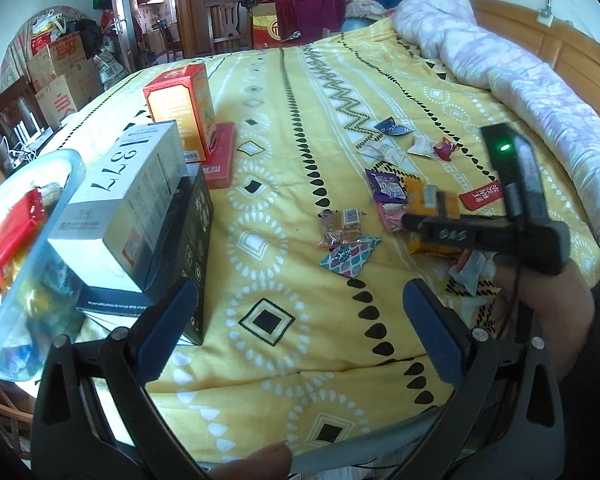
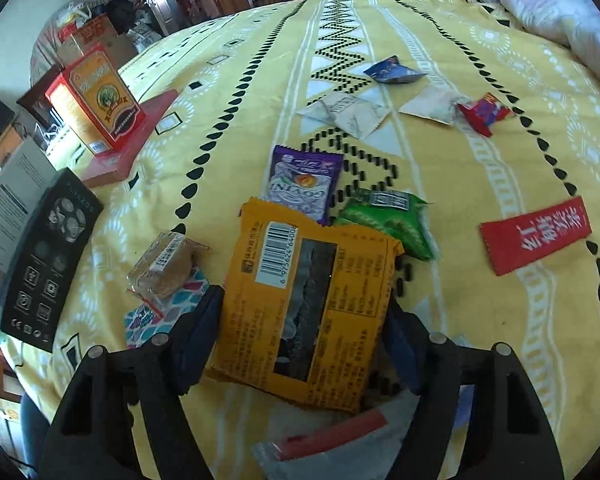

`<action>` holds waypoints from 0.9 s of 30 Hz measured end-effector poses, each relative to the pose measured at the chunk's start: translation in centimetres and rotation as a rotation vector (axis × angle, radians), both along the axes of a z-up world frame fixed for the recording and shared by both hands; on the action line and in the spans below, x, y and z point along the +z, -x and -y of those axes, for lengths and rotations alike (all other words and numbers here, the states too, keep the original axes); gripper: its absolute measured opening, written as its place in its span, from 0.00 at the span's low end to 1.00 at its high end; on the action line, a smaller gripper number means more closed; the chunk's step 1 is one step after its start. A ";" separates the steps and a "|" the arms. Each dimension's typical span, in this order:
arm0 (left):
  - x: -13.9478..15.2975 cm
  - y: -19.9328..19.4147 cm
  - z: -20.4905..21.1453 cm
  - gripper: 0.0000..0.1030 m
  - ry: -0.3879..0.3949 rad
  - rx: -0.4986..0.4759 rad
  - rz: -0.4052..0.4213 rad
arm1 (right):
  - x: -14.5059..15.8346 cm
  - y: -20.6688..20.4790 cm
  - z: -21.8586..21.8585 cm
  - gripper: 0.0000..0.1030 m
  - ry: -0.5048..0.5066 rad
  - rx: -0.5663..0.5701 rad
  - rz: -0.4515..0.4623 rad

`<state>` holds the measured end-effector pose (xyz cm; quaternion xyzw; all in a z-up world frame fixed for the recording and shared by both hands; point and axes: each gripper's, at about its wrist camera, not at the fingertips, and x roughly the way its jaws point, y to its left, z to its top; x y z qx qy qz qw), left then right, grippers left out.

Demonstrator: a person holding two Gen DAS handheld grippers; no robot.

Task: Organize snacks
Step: 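Grasp the brown paper bread packet with the left tool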

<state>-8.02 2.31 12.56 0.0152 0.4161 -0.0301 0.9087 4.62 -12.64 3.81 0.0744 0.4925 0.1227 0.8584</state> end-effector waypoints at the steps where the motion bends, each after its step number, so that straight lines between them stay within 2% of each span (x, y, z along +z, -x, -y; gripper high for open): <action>1: 0.0 0.2 0.1 1.00 0.003 -0.002 0.000 | 0.8 0.5 0.7 0.74 -0.021 -0.003 0.018; 7: -0.6 0.6 0.6 1.00 0.027 -0.020 -0.029 | 5.8 4.1 2.7 0.74 -0.081 0.013 0.158; 11: -1.2 0.1 0.9 0.99 0.022 -0.033 -0.042 | 7.5 6.1 4.4 0.74 -0.085 -0.004 0.192; 17: -2.7 -3.3 1.1 0.92 0.095 -0.035 -0.101 | 5.6 7.8 7.5 0.74 -0.119 -0.043 0.134; 21: -4.4 -7.1 0.4 0.81 0.168 0.003 -0.159 | 3.8 8.7 8.7 0.75 -0.159 -0.058 0.092; 27: -7.0 -11.1 1.8 0.76 0.183 -0.019 -0.227 | 2.0 9.1 9.6 0.75 -0.181 -0.071 0.066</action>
